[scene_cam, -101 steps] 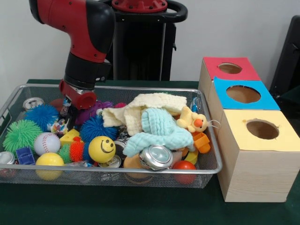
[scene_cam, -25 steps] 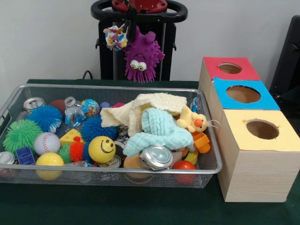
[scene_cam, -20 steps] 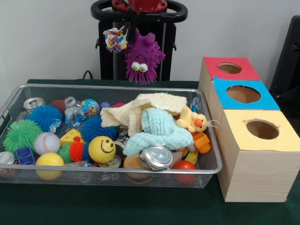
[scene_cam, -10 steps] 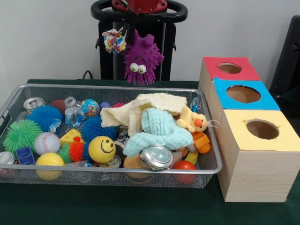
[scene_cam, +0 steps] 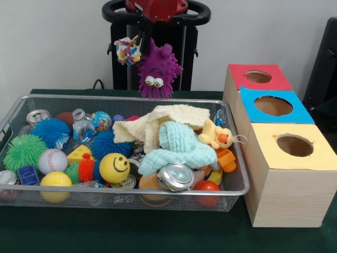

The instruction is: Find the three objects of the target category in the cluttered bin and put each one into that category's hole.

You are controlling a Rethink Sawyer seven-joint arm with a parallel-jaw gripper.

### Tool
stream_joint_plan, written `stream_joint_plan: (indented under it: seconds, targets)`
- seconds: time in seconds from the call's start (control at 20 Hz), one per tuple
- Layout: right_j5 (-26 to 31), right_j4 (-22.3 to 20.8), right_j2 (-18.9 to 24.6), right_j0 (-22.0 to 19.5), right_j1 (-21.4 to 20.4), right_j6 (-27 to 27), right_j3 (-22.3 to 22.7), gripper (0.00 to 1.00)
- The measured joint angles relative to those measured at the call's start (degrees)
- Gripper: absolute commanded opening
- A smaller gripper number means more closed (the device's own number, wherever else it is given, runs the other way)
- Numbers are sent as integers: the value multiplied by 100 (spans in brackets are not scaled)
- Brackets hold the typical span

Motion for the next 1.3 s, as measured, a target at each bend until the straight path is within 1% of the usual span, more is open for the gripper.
stream_joint_plan:
  seconds: [0.5, 0.55, 1.3]
  targets:
    - [-75, 0, 6, -51, 1, 0, 0, 0]
    - [-92, 1, 7, -62, -1, 0, -1, 100]
    - [-105, 0, 10, -95, -6, 0, -11, 100]
